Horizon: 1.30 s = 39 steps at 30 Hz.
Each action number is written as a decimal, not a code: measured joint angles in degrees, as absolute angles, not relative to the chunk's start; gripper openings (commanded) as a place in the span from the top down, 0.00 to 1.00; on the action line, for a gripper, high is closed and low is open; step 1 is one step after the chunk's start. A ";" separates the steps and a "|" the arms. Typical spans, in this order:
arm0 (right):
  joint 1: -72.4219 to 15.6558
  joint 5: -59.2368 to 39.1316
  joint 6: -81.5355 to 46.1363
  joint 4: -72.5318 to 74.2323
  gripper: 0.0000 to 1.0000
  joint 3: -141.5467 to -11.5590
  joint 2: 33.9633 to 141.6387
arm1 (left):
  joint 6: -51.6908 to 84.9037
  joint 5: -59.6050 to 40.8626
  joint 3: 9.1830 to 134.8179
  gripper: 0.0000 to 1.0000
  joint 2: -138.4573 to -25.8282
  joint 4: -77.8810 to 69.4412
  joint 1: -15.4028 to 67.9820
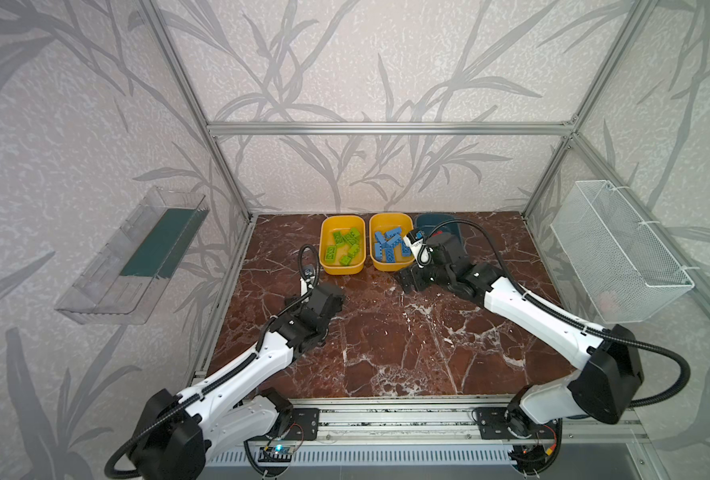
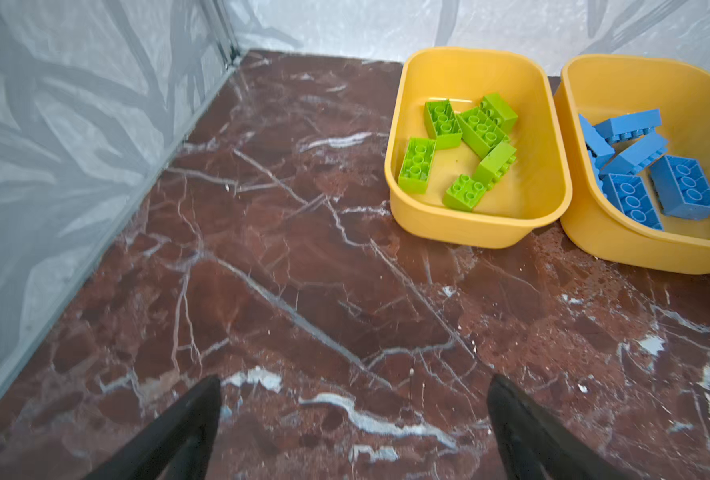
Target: Sort the legos into containers by color
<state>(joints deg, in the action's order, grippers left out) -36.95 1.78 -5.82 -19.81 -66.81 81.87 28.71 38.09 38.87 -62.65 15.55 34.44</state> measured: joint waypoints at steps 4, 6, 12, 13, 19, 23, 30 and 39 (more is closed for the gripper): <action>-35.44 5.54 -5.69 -19.70 0.01 -59.13 75.53 | 21.39 40.95 39.05 0.01 -66.24 8.29 33.87; -35.09 7.51 -5.65 -19.35 0.01 -55.27 72.03 | 17.82 41.45 38.57 0.01 -66.98 4.71 32.34; -34.92 12.60 -3.09 -12.67 0.01 -40.95 59.75 | 12.56 39.27 35.07 0.01 -66.85 -4.21 22.92; -34.92 14.00 -2.68 -11.29 0.01 -38.94 58.08 | 11.86 38.98 34.37 0.01 -66.92 -5.85 21.76; -34.00 22.72 2.31 5.37 0.01 -23.59 48.47 | 7.22 35.57 32.93 0.01 -71.68 -13.96 16.62; -29.28 24.18 4.58 16.03 0.01 -16.71 48.58 | 5.82 32.12 28.80 0.01 -73.54 -20.36 12.71; -15.14 21.41 2.90 31.55 0.01 -15.86 62.22 | 4.82 27.31 25.54 0.02 -77.76 -28.27 7.94; -10.57 18.13 3.53 50.74 0.01 -16.05 81.91 | 4.25 22.48 20.99 0.02 -81.84 -41.60 3.40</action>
